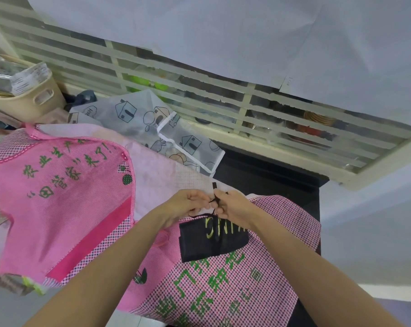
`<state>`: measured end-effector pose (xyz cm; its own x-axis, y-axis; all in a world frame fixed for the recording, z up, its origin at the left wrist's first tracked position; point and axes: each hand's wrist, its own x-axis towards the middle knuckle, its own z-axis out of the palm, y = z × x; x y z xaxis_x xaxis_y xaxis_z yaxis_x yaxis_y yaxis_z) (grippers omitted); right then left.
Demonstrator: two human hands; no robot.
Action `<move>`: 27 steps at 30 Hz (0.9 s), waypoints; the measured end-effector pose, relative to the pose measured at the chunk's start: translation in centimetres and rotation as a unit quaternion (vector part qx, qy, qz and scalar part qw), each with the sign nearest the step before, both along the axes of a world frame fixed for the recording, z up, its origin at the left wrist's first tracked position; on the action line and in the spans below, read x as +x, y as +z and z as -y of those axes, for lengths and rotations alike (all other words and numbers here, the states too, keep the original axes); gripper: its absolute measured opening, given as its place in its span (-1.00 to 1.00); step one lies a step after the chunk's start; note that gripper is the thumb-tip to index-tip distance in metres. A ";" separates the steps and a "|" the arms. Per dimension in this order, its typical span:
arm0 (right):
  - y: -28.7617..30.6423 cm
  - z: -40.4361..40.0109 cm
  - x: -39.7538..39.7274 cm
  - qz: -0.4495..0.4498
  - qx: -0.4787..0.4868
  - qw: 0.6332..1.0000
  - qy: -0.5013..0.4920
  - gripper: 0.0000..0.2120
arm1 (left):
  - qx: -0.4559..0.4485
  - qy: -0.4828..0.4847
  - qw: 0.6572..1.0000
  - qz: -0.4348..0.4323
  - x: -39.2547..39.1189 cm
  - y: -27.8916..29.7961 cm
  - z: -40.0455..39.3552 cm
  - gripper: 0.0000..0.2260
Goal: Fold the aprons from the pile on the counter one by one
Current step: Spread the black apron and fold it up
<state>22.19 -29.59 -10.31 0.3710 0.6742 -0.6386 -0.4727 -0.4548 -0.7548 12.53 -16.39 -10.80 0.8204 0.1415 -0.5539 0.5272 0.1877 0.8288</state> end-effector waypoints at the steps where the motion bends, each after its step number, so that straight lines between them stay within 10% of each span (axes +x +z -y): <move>1: -0.1 0.1 0.0 -0.003 0.003 1.000 -0.005 -0.74 | -0.020 0.016 1.000 -0.010 0.1 -0.1 -0.1 -0.90; 7: 0.2 1.0 0.7 0.133 -0.021 0.991 0.015 -0.77 | -0.138 0.139 0.979 -0.063 0.9 -0.7 -0.5 -0.92; 14: 0.0 -1.0 0.6 0.472 -0.171 0.858 0.113 -0.94 | -0.179 0.157 0.966 -0.097 2.2 -0.7 0.5 -0.88; 24: 0.1 -0.7 0.3 0.591 -0.173 0.765 0.188 -0.89 | -0.096 0.134 0.973 -0.160 3.3 -0.9 1.1 -0.81; 27: 0.2 -0.5 0.9 0.546 -0.160 0.787 0.237 -0.90 | -0.005 0.119 0.981 -0.154 3.1 -1.1 0.8 -0.81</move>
